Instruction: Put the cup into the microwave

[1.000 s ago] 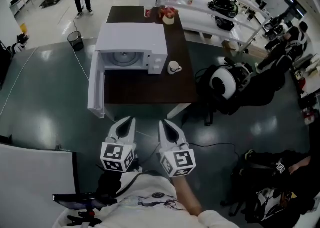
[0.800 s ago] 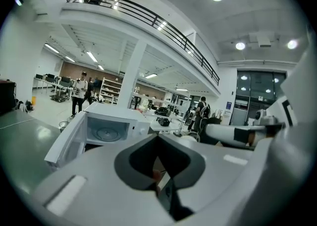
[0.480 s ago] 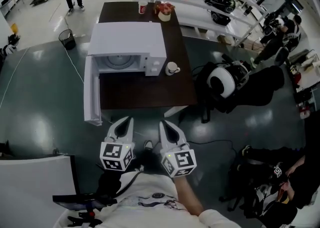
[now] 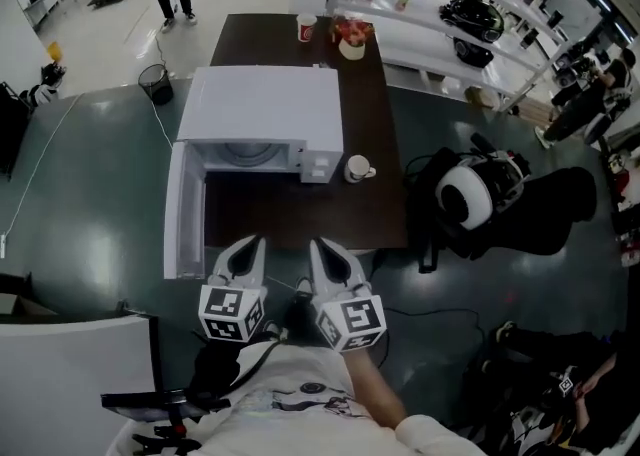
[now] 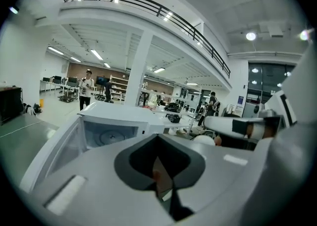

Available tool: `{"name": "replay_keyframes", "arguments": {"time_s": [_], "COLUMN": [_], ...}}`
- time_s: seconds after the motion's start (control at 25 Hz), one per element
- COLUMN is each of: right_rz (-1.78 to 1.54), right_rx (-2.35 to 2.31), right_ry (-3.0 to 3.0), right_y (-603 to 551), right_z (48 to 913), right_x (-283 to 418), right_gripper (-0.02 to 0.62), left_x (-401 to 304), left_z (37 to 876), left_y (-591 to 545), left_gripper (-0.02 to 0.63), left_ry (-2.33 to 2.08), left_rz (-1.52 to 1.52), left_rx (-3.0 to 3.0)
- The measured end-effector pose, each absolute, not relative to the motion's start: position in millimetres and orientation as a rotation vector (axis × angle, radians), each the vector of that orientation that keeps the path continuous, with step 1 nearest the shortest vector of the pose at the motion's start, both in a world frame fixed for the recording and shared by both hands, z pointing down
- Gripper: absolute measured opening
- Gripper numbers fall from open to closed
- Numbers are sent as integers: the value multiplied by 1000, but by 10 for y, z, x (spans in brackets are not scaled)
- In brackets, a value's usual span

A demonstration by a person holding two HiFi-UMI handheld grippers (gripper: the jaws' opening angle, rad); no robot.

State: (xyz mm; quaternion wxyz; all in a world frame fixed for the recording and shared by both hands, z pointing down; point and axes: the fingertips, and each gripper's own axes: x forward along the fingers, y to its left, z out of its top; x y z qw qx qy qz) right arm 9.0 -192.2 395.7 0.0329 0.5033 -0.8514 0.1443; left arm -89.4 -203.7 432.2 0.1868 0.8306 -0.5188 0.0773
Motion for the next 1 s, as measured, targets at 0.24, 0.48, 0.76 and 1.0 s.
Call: {"name": "replay_keyframes", "arguments": {"time_s": [0.24, 0.48, 0.76, 1.0], "right_rz": [487, 596, 713, 806], "right_rx": [1513, 1512, 1515, 1524], "right_ry": [-2624, -2534, -2401, -2194], "right_y": [-2447, -2765, -3065, -3210], "right_z": [4024, 4417, 4913, 5673], "right_x": [376, 829, 1083, 1351], "right_gripper": [2, 2, 3, 69], "left_x": [-513, -272, -237, -254], "left_z": [4344, 4679, 5124, 5488], "left_y": [-2539, -2803, -2910, -2913], "left_gripper": [-3, -3, -3, -3], "left_ry": [-1458, -1459, -1424, -1364], "left_rz": [247, 369, 466, 533], "left_rx": [2368, 2324, 2228, 2150]}}
